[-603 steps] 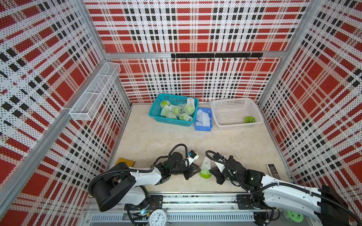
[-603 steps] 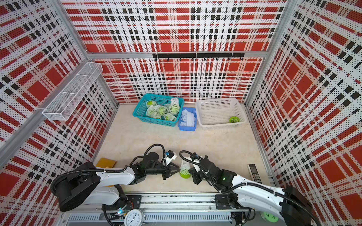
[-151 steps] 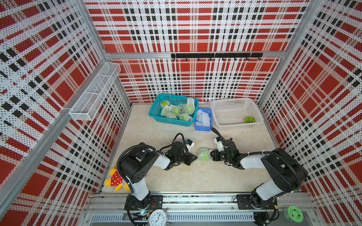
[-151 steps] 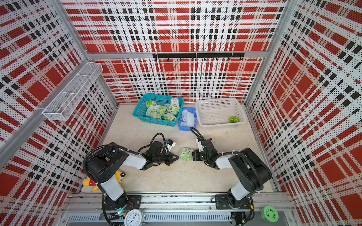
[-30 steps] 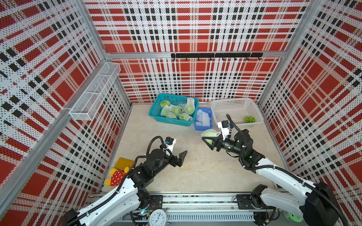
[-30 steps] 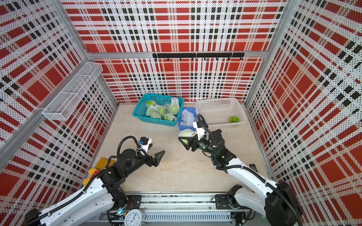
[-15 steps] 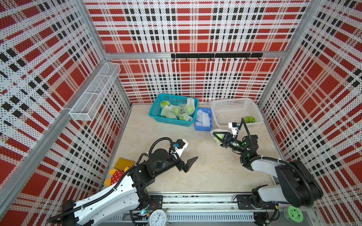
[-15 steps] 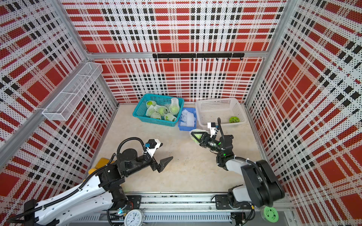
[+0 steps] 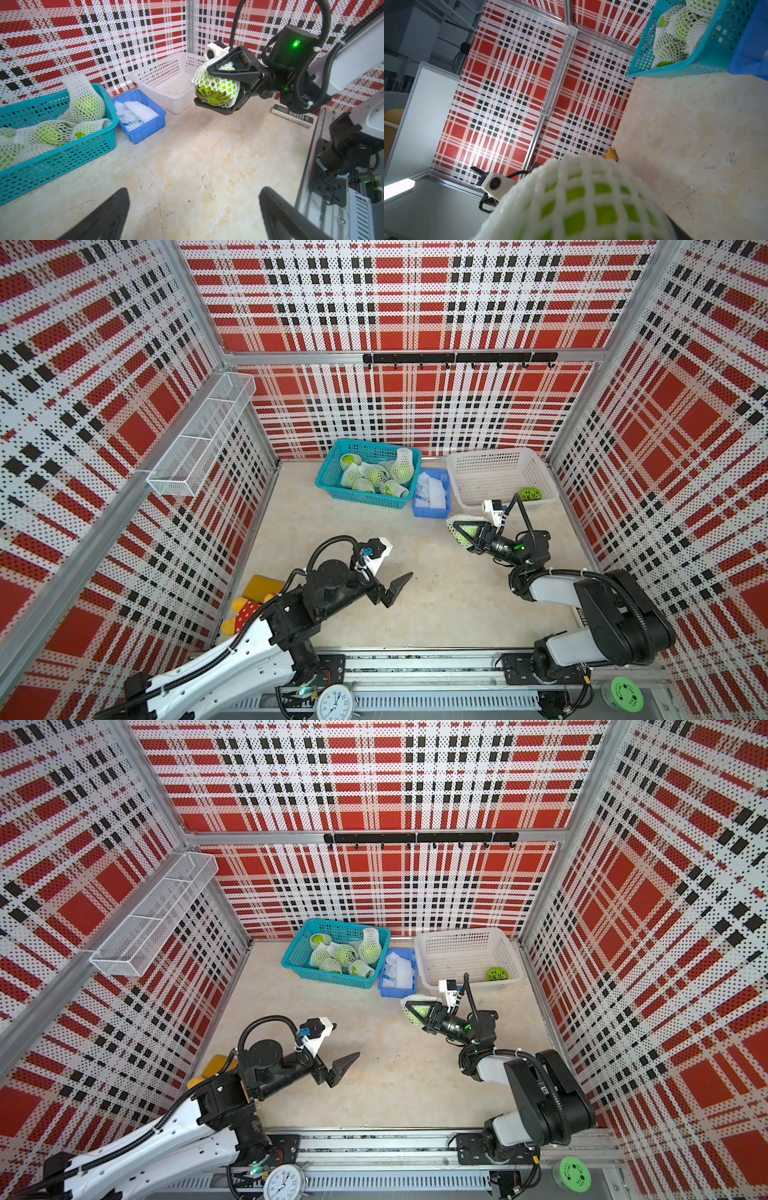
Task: Sleeve custard apples in foam nets
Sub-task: Place the custard apple in the basket.
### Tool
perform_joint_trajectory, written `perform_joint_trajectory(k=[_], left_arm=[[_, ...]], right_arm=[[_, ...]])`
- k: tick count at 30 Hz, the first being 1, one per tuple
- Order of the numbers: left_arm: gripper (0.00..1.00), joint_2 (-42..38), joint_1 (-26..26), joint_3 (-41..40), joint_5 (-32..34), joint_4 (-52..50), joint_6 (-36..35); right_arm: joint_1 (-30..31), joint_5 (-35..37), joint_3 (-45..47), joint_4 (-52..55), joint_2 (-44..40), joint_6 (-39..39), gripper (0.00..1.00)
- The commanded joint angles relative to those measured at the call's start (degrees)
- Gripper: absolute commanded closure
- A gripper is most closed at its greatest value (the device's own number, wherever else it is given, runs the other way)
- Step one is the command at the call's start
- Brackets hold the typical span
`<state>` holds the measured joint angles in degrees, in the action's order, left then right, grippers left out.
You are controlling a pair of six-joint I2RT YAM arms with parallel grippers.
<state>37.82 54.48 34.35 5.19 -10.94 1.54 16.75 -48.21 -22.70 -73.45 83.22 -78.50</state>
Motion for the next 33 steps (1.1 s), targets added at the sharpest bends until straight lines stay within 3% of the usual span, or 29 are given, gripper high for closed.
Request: perform_joint_trajectory(k=[1, 3, 6, 11, 16, 22, 33], left_arm=[[0.01, -1.8, -0.4, 2.9, 4.0, -2.8, -0.6], [0.00, -2.2, -2.4, 3.8, 4.1, -3.8, -0.6], [0.00, -2.4, -9.1, 5.3, -0.8, -5.0, 0.9], [0.00, -2.2, -24.4, 5.9, -14.0, -3.8, 5.8], [0.00, -0.7, -33.9, 7.1, -20.2, -3.5, 6.6], [0.01, 3.1, -40.9, 8.0, -24.1, -1.3, 6.5], [0.00, 10.9, -43.8, 10.9, -24.8, 2.7, 5.4]], right_arm=[[0.8, 0.1, -6.1, 8.0, -2.1, 5.7, 0.47], [1.7, 0.6, -11.2, 19.3, -3.9, 11.7, 0.45], [2.8, 1.1, -19.6, 31.9, -3.4, 18.3, 0.44], [4.0, 0.4, -31.3, 34.7, 4.8, 18.3, 0.44], [5.9, 0.7, -44.1, 40.7, 13.8, 21.1, 0.45], [7.9, 3.1, -60.7, 53.8, 23.9, 30.6, 0.45], [11.3, 8.3, -85.4, 72.2, 38.7, 43.5, 0.45]])
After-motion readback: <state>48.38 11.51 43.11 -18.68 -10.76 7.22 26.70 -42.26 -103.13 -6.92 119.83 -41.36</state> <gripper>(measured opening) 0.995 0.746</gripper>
